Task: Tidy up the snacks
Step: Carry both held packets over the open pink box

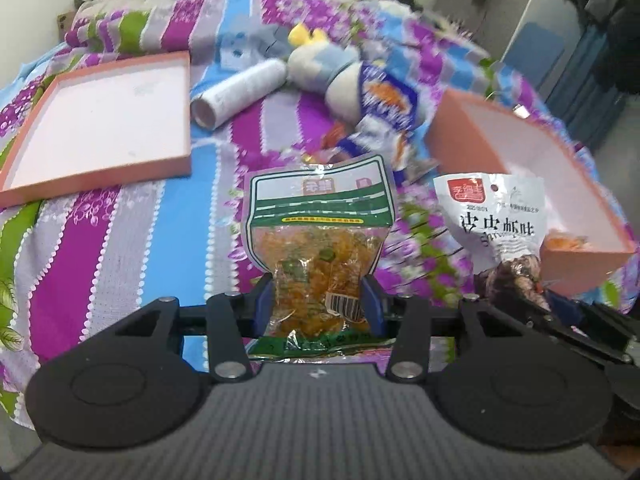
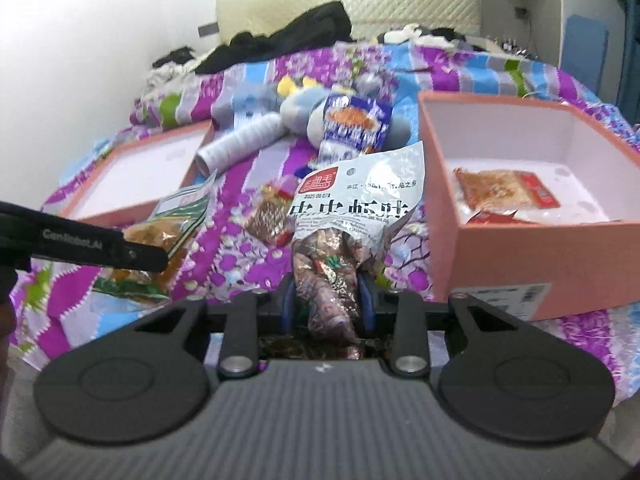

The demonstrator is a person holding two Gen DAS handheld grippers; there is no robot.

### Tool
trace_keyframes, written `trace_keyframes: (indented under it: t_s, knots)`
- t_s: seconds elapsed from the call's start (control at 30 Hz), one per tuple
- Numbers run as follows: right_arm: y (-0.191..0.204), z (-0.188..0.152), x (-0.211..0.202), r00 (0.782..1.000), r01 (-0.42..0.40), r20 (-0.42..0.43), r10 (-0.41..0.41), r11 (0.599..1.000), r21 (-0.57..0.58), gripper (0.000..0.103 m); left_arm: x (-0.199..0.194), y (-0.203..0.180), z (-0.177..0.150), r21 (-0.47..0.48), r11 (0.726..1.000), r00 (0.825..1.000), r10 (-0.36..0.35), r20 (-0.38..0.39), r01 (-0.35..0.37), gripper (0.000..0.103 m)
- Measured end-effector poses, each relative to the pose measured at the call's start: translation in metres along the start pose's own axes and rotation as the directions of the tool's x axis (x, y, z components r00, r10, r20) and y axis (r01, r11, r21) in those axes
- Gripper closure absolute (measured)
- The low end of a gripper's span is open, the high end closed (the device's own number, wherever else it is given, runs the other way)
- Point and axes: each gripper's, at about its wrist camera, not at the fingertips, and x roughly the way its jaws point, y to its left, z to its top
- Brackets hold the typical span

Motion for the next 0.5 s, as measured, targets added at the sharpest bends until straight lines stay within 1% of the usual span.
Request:
trace_keyframes:
  t_s: [0.13, 0.3, 0.5]
  knots:
    - [-0.002, 0.008, -0.03, 0.999, 0.004, 0.045, -0.005, 1.0, 0.005, 0.068, -0.032, -0.011, 0.002, -0.003, 1.0, 0.999, -0.03, 0.04, 0.03, 0.052]
    - [-0.009, 0.012, -0.065, 0.996, 0.027, 0.09, -0.029, 0.999, 0.03, 0.068, -0.068, -0.028, -0.001, 0.005, 0.997, 0.994, -0.074, 0.078, 0.074, 0.052]
    - [-0.017, 0.01, -0.099, 0.992, 0.052, 0.111, -0.059, 0.996, 0.069, 0.068, -0.096, -0.051, -0.009, 0.029, 0.993, 0.988, -0.121, 0.096, 0.118, 0.052]
